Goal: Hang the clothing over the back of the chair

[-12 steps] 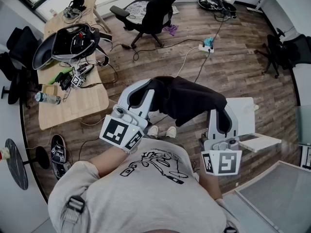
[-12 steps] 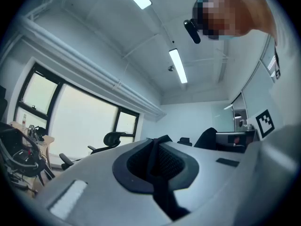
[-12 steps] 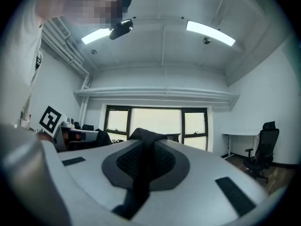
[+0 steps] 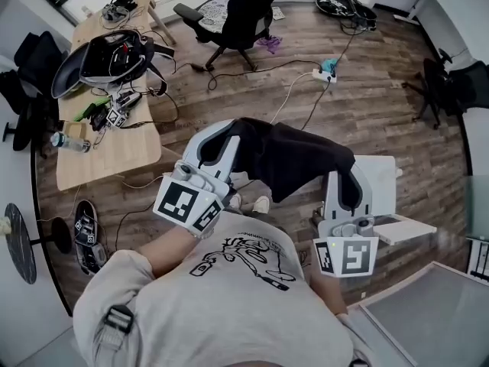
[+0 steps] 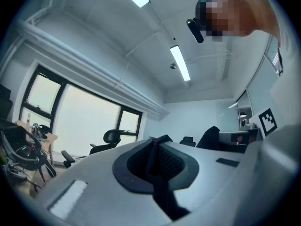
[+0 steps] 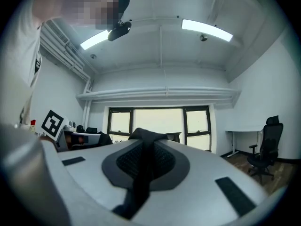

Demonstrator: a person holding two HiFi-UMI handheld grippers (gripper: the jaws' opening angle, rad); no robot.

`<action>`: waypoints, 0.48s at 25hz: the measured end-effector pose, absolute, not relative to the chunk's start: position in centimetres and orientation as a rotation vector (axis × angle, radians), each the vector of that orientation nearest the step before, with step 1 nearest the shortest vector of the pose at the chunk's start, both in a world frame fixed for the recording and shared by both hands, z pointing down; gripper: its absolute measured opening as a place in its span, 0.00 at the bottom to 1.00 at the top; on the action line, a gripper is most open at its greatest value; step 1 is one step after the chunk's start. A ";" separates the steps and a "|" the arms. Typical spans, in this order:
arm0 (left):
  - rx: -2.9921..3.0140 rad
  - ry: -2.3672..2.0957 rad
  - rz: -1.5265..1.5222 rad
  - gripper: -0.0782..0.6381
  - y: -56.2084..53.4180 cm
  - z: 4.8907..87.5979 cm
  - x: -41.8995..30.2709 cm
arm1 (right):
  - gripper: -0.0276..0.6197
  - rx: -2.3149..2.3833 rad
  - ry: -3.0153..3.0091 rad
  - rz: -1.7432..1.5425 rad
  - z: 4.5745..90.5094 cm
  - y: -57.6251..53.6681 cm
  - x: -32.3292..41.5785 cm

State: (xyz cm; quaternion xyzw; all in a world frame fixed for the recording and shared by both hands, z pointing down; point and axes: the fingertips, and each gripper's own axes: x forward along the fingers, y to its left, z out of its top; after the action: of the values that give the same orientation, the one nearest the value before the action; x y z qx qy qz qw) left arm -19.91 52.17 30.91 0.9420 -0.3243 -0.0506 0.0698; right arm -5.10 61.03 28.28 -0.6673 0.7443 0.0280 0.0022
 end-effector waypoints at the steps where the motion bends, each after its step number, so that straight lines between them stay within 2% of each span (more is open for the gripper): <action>1: 2.828 -0.986 -0.152 0.12 52.4 31.1 -19.5 | 0.06 -2.082 2.346 0.087 28.5 61.2 -4.6; 12: 2.801 -1.036 -0.102 0.12 51.7 32.3 -16.7 | 0.06 -2.037 2.350 0.043 29.8 60.1 -1.1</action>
State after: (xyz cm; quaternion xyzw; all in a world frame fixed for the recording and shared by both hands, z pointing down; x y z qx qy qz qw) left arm -16.68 51.71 32.30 0.9347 -0.3456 -0.0340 0.0764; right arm -1.13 60.09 29.82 -0.6549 0.7554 0.0139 0.0154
